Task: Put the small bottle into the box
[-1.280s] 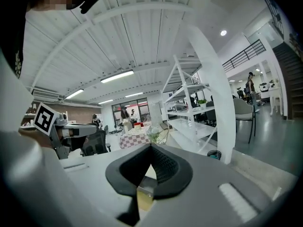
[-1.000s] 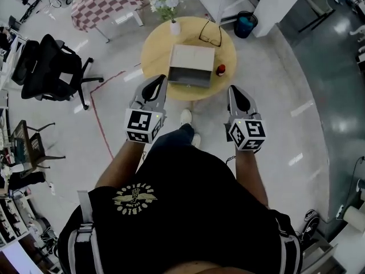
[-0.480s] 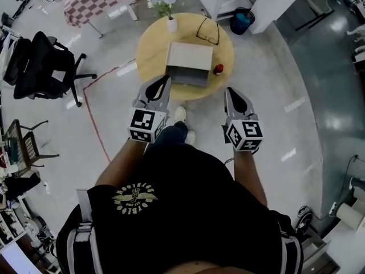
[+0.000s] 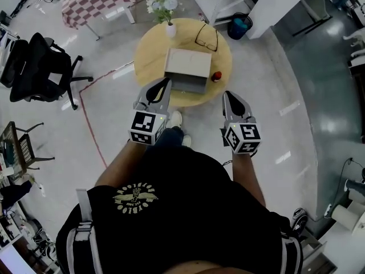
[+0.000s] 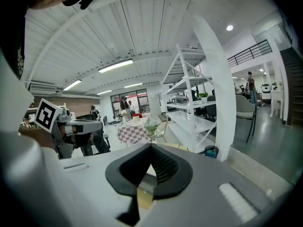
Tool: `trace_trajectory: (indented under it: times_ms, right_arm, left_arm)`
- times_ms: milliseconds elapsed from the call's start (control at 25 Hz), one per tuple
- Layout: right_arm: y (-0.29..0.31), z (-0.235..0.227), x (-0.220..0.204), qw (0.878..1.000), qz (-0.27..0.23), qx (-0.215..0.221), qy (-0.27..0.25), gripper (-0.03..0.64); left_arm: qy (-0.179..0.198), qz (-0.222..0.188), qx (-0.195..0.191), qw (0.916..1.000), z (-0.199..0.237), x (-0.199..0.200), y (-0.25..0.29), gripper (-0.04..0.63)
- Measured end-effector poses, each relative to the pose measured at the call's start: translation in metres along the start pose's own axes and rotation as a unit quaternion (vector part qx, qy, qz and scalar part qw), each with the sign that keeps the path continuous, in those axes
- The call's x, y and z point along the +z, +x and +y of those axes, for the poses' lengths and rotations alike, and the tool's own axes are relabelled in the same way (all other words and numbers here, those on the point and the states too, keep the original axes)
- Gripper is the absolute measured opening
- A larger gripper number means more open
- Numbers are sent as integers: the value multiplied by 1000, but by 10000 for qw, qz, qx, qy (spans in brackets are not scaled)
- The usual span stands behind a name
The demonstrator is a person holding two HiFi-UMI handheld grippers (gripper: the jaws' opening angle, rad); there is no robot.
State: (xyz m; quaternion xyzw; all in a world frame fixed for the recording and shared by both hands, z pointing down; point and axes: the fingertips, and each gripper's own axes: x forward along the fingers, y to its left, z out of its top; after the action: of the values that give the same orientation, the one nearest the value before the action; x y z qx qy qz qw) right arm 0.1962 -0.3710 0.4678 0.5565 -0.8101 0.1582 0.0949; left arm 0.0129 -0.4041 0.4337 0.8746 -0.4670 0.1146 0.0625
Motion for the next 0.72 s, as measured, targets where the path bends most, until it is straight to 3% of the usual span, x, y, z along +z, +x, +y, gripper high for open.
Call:
trace_trajectory:
  times_ms: [720]
  right_arm:
    - [75,-34,31,9996,154,-240,-54,8]
  left_arm:
    - [-72,-9,-221,9997,49,20,84,0]
